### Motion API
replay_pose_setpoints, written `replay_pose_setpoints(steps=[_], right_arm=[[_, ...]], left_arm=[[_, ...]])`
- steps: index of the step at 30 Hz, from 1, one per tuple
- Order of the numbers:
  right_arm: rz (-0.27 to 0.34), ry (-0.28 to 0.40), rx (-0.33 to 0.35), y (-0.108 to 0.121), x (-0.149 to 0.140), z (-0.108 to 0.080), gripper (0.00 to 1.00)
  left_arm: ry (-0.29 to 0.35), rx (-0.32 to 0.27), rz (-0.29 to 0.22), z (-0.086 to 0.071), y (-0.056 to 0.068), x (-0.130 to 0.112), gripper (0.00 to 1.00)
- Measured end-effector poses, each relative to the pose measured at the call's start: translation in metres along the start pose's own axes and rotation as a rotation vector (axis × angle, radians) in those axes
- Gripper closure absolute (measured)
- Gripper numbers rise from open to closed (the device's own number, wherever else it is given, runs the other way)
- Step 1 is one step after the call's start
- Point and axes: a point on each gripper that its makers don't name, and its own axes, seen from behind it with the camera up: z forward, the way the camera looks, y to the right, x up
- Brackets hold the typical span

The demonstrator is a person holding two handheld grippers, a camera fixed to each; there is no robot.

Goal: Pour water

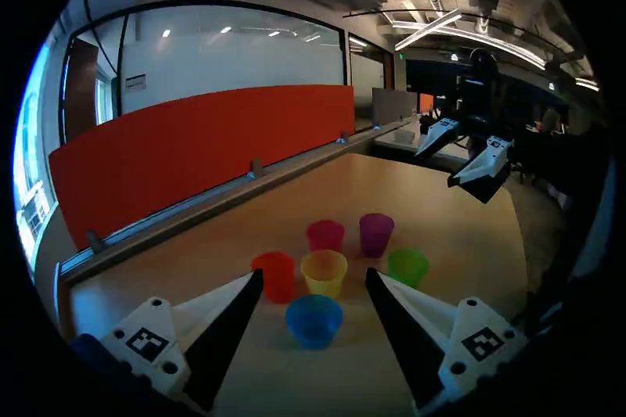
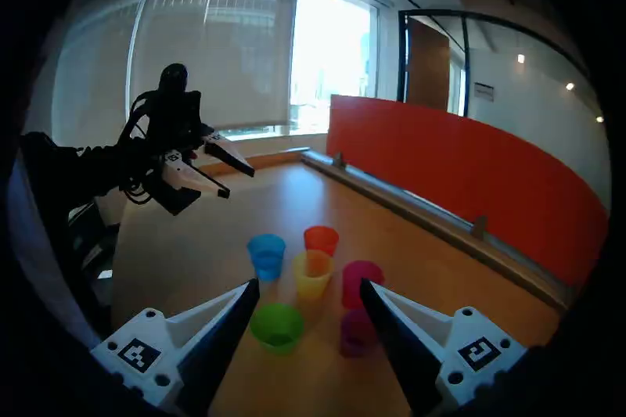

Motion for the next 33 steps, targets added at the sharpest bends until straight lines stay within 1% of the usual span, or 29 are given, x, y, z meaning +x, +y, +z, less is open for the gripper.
replay_pose_setpoints(steps=[2, 8, 13, 20, 23, 29, 33], right_arm=[[0.002, -0.009, 0.004, -0.001, -0.005, 0.002, 0.00], [-0.002, -0.039, 0.011, -0.004, -0.022, 0.009, 0.00], [-0.008, -0.062, 0.017, -0.003, -0.036, 0.016, 0.00], [-0.015, -0.087, 0.032, -0.008, -0.053, 0.027, 0.00], [-0.018, -0.101, 0.039, -0.011, -0.060, 0.030, 0.00], [-0.025, -0.125, 0.057, -0.014, -0.075, 0.041, 0.00], [-0.028, -0.141, 0.063, -0.016, -0.084, 0.045, 0.00]], left_arm=[[-0.014, -0.013, 0.006, 0.003, 0.003, -0.005, 0.03], [-0.054, -0.029, 0.016, 0.009, 0.004, -0.022, 0.03], [-0.086, -0.052, 0.020, 0.015, 0.008, -0.038, 0.03], [-0.146, -0.085, 0.036, 0.020, 0.015, -0.064, 0.03], [-0.167, -0.090, 0.042, 0.022, 0.016, -0.075, 0.03], [-0.214, -0.084, 0.032, 0.027, 0.009, -0.096, 0.03], [-0.237, -0.086, 0.038, 0.030, 0.008, -0.107, 0.03]])
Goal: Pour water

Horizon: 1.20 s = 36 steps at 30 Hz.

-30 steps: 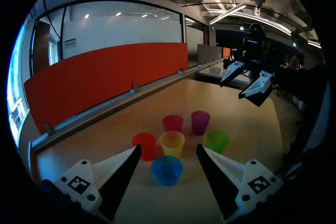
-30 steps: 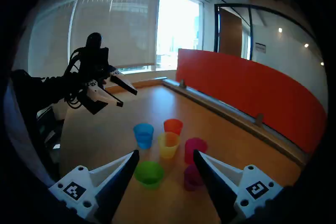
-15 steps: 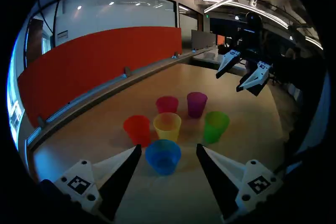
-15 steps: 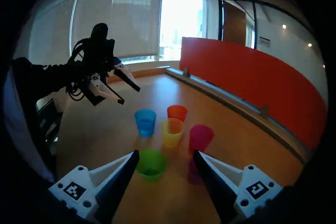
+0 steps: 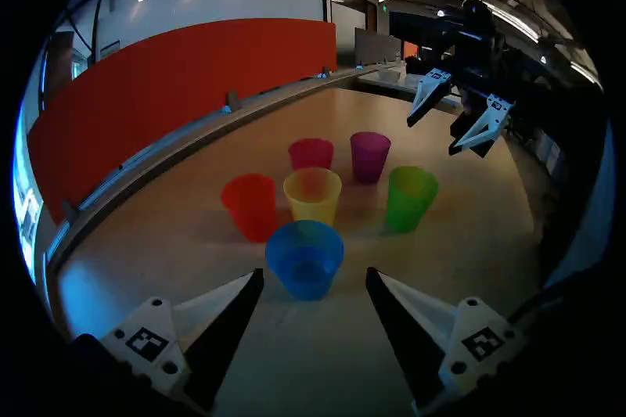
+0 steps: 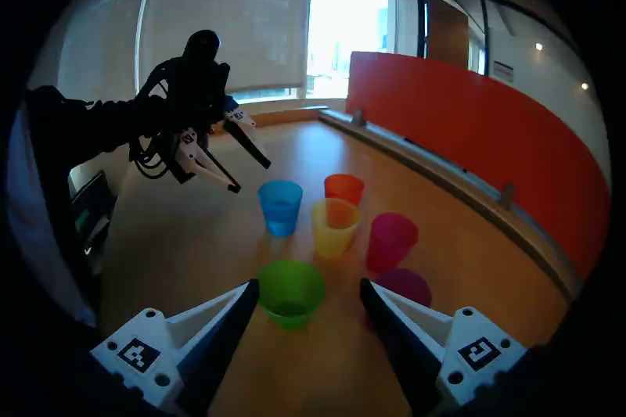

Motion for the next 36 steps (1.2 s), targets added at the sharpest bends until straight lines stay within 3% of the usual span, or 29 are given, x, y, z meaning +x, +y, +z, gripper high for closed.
replay_pose_setpoints(steps=[17, 24, 36], right_arm=[[-0.021, -0.063, 0.016, -0.005, -0.033, 0.022, 0.00], [-0.020, -0.078, 0.019, -0.003, -0.041, 0.029, 0.00], [-0.004, -0.079, 0.029, -0.003, -0.043, 0.040, 0.00]], left_arm=[[-0.074, -0.011, 0.011, 0.022, -0.008, -0.025, 0.03], [-0.077, -0.020, -0.011, 0.032, -0.013, -0.026, 0.03], [-0.087, -0.048, -0.001, 0.051, -0.014, -0.024, 0.03]])
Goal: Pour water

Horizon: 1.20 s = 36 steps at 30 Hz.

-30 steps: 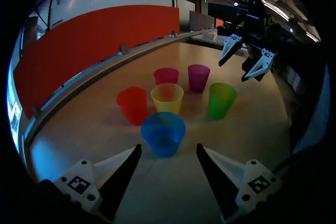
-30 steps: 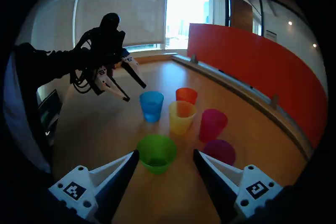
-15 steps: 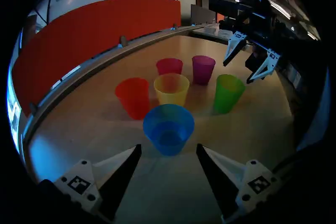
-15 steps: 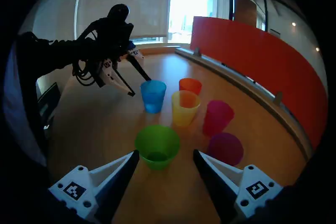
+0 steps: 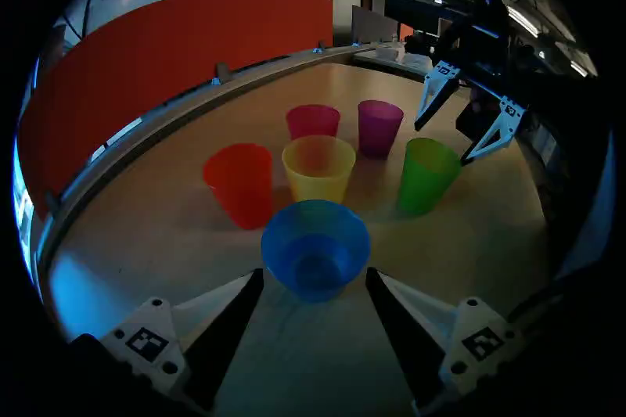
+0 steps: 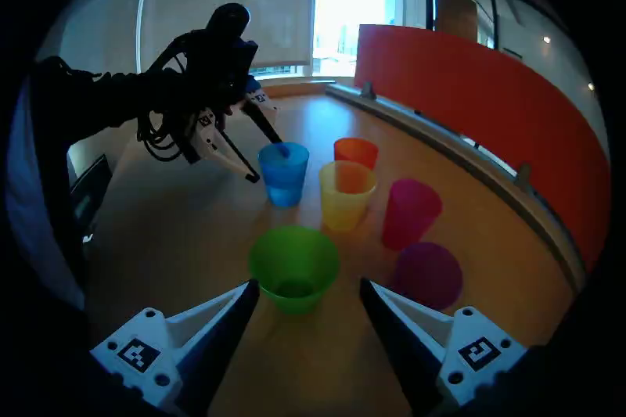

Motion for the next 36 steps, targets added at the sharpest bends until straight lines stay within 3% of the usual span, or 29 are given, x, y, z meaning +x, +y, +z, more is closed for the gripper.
replay_pose_setpoints(steps=[23, 36], right_arm=[[0.010, 0.006, 0.056, -0.018, 0.006, 0.004, 0.00], [0.001, 0.001, 0.062, -0.011, 0.004, 0.031, 0.00]], left_arm=[[-0.008, -0.018, 0.022, 0.021, -0.001, 0.008, 0.03], [-0.011, -0.031, 0.029, 0.025, 0.002, 0.009, 0.03]])
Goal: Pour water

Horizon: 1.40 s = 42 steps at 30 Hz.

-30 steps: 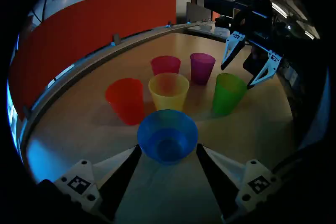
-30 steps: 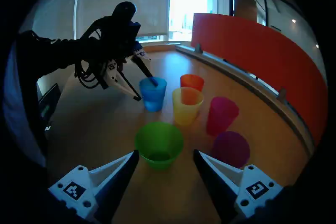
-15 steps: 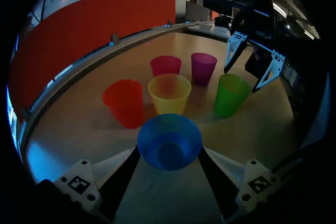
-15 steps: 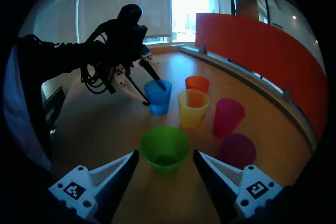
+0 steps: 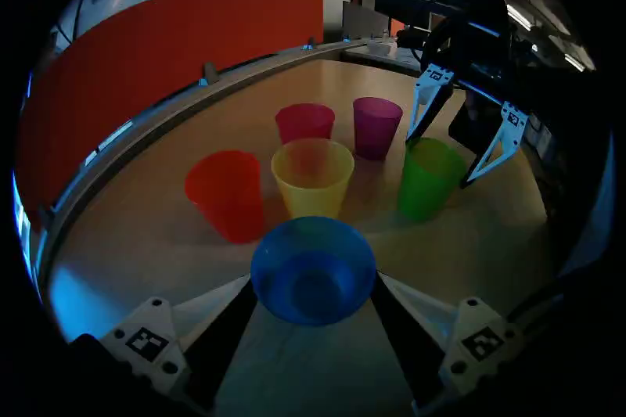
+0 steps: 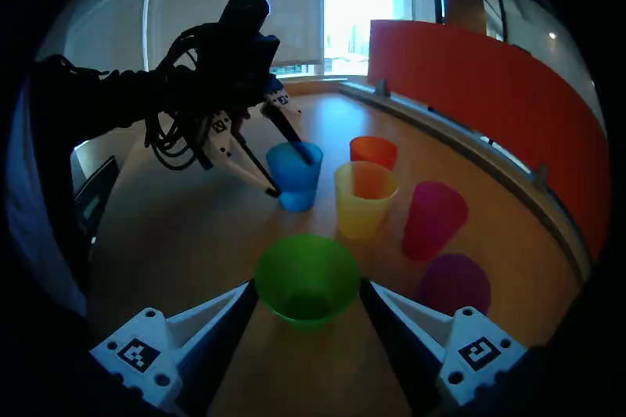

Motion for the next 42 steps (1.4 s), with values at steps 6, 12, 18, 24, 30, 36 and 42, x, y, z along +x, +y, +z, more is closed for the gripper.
replay_pose_setpoints(steps=[6, 12, 18, 24, 30, 36, 42], right_arm=[[-0.006, 0.002, -0.001, 0.000, 0.000, 0.006, 0.00], [-0.008, -0.001, 0.001, 0.001, 0.000, 0.010, 0.00], [-0.014, -0.004, 0.000, 0.001, -0.003, 0.012, 0.00], [-0.021, -0.007, -0.004, 0.002, -0.005, 0.016, 0.00], [-0.030, 0.001, -0.024, 0.006, -0.006, 0.021, 0.07], [-0.032, 0.010, -0.039, 0.011, -0.003, 0.019, 0.09], [-0.021, 0.035, -0.042, 0.008, 0.006, 0.011, 0.09]], left_arm=[[0.003, -0.001, 0.002, 0.001, 0.001, 0.000, 0.08], [0.006, 0.005, -0.005, 0.003, -0.002, 0.001, 0.16], [0.008, 0.005, -0.005, 0.002, -0.003, 0.001, 0.16], [0.008, 0.007, -0.007, 0.002, -0.003, 0.000, 0.16], [0.004, 0.011, -0.002, 0.002, -0.002, 0.001, 0.16], [0.002, 0.008, 0.000, 0.000, 0.000, 0.001, 0.16], [0.009, 0.017, -0.004, -0.005, 0.002, 0.004, 0.17]])
